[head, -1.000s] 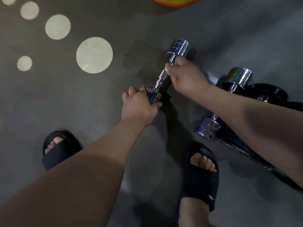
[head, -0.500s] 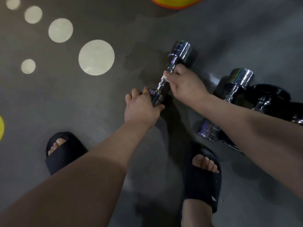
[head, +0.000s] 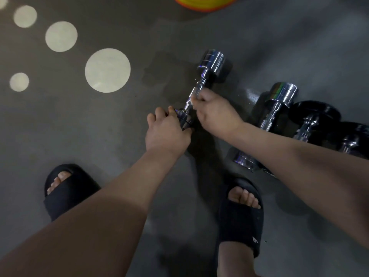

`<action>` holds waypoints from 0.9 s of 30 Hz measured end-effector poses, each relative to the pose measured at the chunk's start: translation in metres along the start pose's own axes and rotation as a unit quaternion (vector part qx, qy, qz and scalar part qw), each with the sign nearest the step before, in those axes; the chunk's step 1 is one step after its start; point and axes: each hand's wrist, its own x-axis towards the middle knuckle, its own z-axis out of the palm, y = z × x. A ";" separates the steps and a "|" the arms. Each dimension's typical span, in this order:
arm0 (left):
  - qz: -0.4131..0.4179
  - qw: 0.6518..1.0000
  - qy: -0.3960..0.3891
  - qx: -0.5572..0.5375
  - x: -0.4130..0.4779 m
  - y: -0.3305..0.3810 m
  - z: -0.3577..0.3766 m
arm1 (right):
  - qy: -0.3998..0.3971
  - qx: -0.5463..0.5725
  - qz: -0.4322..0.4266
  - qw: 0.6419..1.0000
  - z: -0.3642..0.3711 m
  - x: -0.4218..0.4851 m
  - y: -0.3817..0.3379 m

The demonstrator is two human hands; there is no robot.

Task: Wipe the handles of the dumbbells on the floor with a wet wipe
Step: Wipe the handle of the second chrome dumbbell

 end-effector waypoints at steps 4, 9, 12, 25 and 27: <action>0.014 1.000 -0.005 0.012 0.000 -0.003 0.000 | -0.004 0.066 -0.055 0.996 -0.002 -0.001 -0.002; 0.030 0.999 -0.015 0.029 0.003 -0.006 -0.004 | 0.048 0.295 0.210 0.931 -0.014 0.019 0.004; 0.032 0.999 -0.019 0.031 0.003 -0.007 -0.006 | 0.032 0.305 0.287 0.908 -0.012 0.019 0.004; 0.071 0.996 -0.016 0.044 -0.007 -0.005 -0.006 | 0.086 0.244 0.260 0.930 -0.008 0.012 0.004; 0.076 0.996 -0.017 0.049 -0.007 -0.005 -0.006 | 0.093 0.252 0.257 0.928 -0.005 0.009 0.001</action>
